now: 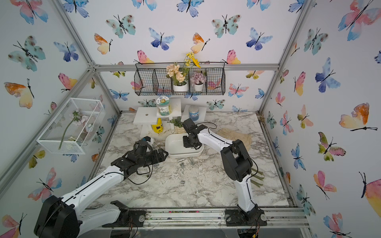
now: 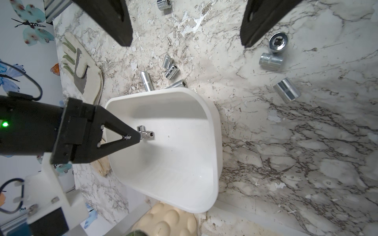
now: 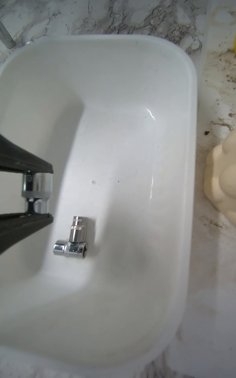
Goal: Put the socket on the desktop into the storage box
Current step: Place the socket head in the storage box.
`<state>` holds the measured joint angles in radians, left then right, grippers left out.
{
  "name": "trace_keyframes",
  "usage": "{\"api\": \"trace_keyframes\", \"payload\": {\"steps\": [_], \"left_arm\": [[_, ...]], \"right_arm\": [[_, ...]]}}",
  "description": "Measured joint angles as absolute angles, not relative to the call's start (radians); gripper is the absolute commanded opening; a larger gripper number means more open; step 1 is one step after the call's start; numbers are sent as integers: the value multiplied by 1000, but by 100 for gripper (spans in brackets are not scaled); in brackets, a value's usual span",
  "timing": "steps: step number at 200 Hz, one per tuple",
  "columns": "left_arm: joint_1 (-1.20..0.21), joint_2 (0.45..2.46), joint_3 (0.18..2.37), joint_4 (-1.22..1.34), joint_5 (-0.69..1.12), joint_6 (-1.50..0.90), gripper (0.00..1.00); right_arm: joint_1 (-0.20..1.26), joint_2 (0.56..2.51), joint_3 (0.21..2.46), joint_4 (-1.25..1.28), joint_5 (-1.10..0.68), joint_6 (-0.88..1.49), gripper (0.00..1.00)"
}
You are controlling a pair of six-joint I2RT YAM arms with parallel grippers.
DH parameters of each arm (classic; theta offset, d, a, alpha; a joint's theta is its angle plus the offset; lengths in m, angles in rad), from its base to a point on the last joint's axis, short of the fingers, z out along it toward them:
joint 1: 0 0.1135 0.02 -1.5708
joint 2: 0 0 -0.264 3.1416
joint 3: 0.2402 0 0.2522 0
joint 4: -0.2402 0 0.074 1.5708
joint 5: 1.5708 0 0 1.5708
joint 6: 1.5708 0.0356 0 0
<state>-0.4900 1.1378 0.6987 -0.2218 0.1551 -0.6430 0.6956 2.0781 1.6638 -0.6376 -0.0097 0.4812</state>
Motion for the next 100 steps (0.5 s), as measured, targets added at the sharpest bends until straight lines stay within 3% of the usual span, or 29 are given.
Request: {"api": "trace_keyframes", "payload": {"steps": [100], "left_arm": [[-479, 1109, 662, -221, 156, -643, 88]], "right_arm": [[714, 2165, 1733, -659, -17, 482, 30]]}}
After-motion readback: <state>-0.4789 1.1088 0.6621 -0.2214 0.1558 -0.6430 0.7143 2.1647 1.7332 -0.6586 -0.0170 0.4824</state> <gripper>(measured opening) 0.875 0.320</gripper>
